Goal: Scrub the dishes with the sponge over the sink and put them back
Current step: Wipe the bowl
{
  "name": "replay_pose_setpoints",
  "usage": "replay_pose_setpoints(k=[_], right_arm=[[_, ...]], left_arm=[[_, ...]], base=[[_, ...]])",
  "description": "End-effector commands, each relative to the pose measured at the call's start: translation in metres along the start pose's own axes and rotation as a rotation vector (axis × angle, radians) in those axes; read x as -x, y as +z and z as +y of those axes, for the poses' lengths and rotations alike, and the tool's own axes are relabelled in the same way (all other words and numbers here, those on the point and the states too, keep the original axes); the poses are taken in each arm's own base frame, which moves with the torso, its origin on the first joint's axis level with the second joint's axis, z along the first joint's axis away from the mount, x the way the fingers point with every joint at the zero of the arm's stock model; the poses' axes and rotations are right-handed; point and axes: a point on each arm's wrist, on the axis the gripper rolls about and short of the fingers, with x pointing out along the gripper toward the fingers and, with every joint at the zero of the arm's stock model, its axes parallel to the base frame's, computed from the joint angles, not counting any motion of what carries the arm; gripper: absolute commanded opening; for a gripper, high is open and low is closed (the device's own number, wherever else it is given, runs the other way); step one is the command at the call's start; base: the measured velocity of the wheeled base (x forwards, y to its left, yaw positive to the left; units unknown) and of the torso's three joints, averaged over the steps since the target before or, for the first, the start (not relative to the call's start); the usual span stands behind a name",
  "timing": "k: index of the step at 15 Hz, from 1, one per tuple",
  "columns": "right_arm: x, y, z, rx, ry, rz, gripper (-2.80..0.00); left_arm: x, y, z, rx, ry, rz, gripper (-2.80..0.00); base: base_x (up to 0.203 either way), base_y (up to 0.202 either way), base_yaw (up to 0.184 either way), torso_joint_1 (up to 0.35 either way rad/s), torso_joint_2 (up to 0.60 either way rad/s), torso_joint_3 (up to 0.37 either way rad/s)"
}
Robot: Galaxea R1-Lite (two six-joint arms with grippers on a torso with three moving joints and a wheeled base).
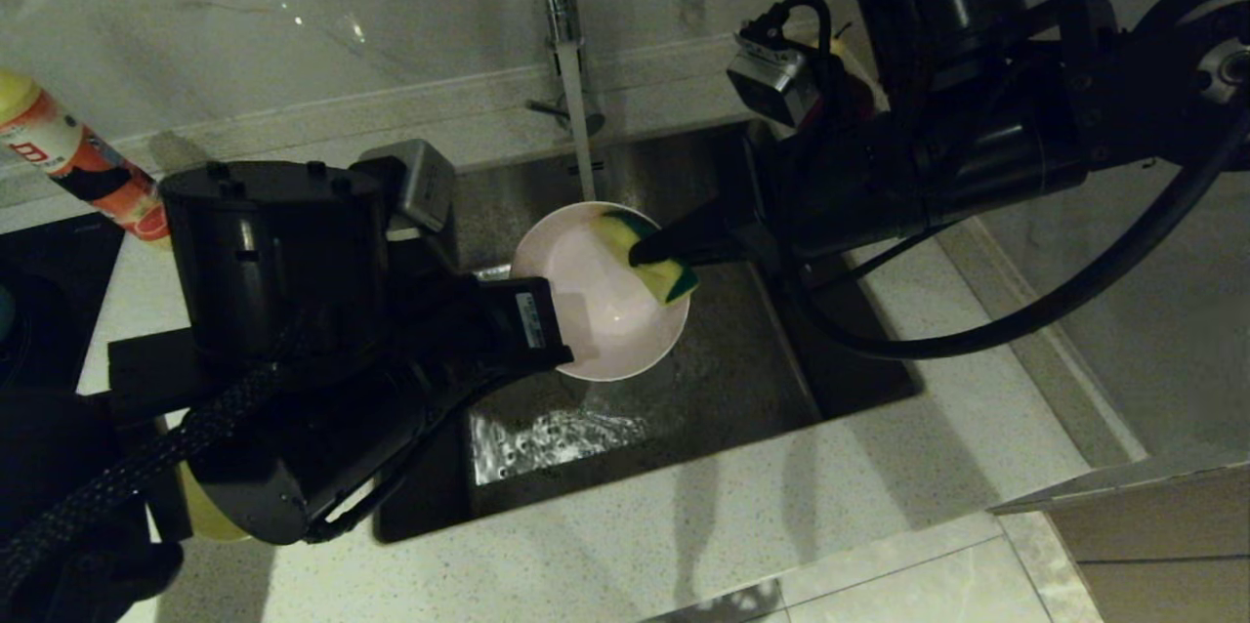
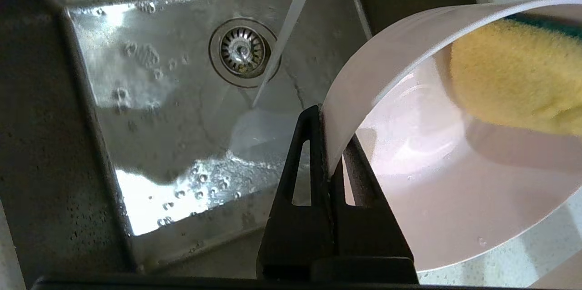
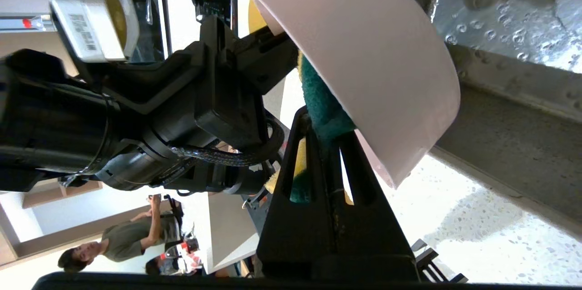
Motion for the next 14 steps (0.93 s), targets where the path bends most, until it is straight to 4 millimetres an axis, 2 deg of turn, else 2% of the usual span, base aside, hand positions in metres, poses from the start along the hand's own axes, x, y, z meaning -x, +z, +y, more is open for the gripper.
replay_pose_setpoints(k=[1, 4, 6, 10, 14], right_arm=[[0.000, -0.001, 0.003, 0.002, 0.010, 0.006, -2.80], [0.001, -0.005, 0.007, 0.000, 0.023, 0.024, -2.80], [0.008, -0.009, 0.009, -0.008, 0.021, 0.028, -2.80], [0.027, -0.024, 0.011, -0.013, 0.008, 0.045, -2.80], [0.052, -0.035, 0.021, -0.002, 0.016, 0.028, -2.80]], left_arm=[[0.000, 0.000, 0.000, 0.004, 0.002, -0.002, -2.80], [0.000, -0.001, 0.000, 0.001, 0.006, 0.001, -2.80], [0.000, -0.003, 0.001, -0.001, 0.012, 0.004, -2.80], [0.000, -0.002, 0.003, 0.000, 0.018, 0.003, -2.80], [-0.005, 0.002, 0.015, 0.012, 0.064, -0.010, -2.80]], base=[[0.000, 0.000, 0.000, 0.000, 0.00, 0.000], [0.000, 0.000, 0.000, 0.000, 0.00, 0.000], [0.000, 0.000, 0.000, 0.000, 0.00, 0.000], [0.000, 0.000, 0.000, 0.000, 0.00, 0.000], [0.000, 0.000, 0.000, 0.000, 0.00, 0.000]])
